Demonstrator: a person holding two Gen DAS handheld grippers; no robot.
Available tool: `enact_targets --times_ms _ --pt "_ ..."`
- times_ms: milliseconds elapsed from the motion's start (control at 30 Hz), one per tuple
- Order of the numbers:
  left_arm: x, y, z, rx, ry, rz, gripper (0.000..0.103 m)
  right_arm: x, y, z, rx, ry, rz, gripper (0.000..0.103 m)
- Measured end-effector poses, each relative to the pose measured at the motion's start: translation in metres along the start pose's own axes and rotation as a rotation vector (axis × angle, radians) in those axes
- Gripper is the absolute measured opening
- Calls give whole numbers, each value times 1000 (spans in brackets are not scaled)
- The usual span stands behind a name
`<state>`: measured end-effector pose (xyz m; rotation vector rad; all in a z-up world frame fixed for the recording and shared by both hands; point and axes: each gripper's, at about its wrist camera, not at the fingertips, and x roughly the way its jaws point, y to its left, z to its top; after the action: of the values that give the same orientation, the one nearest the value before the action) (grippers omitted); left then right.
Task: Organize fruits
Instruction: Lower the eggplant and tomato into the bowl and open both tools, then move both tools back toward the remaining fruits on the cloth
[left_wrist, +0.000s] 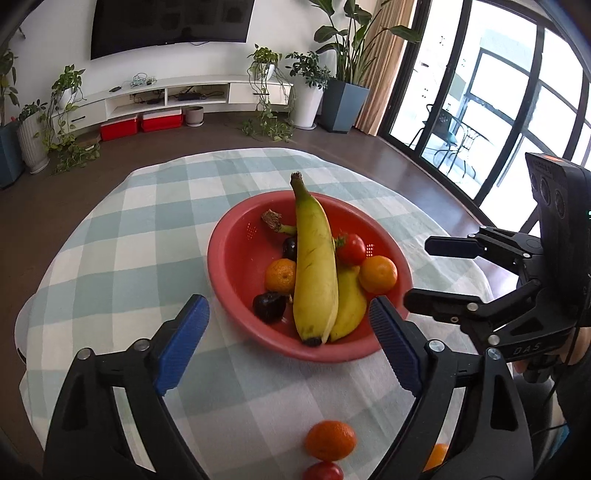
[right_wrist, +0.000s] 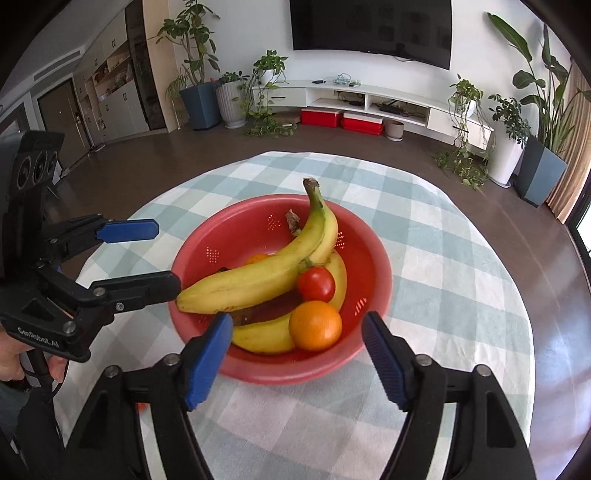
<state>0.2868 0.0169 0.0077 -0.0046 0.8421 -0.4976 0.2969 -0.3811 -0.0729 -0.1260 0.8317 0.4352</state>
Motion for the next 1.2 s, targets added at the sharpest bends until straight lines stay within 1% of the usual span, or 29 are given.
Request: enact_targets --times_ms 67,167,300,433,500,533,600,667,700,767,867,967,1033,1067,1100,1200 --pt "-13 0 -14 -15 -11 0 89 -15 1 -15 21 -16 13 80" --pt "-32 -1 -39 -39 -21 9 96 -37 2 -42 65 -45 37 81" --pt "-53 -7 -80 -90 -28 -7 102 -60 1 -81 141 -82 65 85" --pt "-66 -21 -123 -120 -22 -26 102 -68 3 -118 207 -81 88 85" --pt "-70 -27 -143 -150 -23 -36 102 -67 4 -133 240 -71 105 85" --pt "-72 -31 -153 -164 -21 -47 102 -66 5 -138 256 -64 109 85" --pt "-75 -41 -168 -167 -12 -45 102 -66 11 -144 255 -57 106 85" --pt "-77 -52 -180 -155 3 -57 102 -71 19 -145 224 -84 110 85" --pt "-77 -56 -185 -143 10 -58 102 -72 22 -146 212 -90 112 85" --pt "-78 -65 -189 -111 19 -45 102 -69 26 -148 211 -72 115 85" --pt "-80 -71 -191 -94 24 -43 102 -67 34 -153 201 -46 136 79" --pt "-84 -74 -192 -94 13 -44 102 -66 45 -158 171 -42 128 76" --pt "-83 -77 -192 -84 21 -46 102 -65 48 -160 168 -34 115 72" --pt "-82 -80 -192 -69 26 -49 102 -64 46 -160 177 -33 107 70" --pt "-81 -84 -193 -52 30 -53 102 -65 44 -160 193 -35 102 66" --pt "-77 -97 -193 2 55 -71 102 -68 34 -160 245 -45 97 64"
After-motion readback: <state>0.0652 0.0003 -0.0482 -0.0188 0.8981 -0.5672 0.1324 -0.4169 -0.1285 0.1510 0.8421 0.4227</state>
